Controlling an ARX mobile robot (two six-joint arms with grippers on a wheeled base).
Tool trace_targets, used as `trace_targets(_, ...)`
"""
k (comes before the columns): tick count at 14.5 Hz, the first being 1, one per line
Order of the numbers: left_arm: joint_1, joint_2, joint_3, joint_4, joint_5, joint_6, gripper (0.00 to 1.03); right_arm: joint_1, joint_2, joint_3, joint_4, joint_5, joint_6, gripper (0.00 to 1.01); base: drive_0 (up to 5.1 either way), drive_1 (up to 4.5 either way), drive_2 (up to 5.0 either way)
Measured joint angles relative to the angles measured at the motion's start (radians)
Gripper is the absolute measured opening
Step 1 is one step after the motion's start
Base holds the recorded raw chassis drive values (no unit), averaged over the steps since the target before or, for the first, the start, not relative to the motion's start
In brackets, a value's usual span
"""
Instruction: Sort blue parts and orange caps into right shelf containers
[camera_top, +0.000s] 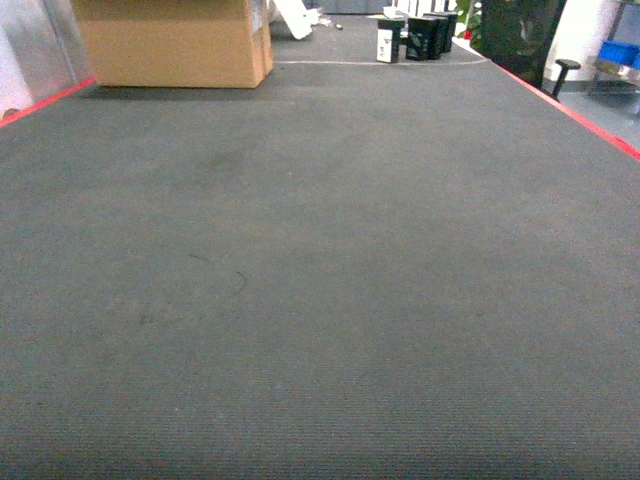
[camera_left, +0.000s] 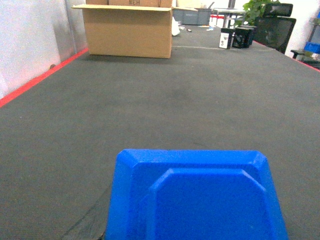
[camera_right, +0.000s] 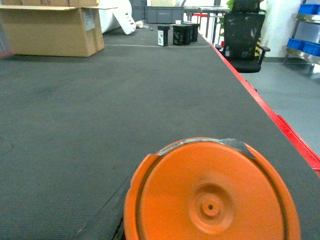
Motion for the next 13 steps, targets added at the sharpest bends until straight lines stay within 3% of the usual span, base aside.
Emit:
trace_targets(9,0.000,0.000,0.000,0.006,0.000,0.000,0.41,0.000,0.000,0.000,0.010,0.000,0.000,0.44,0.0,0.00,0.0)
trace_targets(13,0.001,0.000,0.000,0.006,-0.002,0.000,0.41,0.000,0.000,0.000,0.010,-0.001,0.000,0.44,-1.3,-1.28,-1.3)
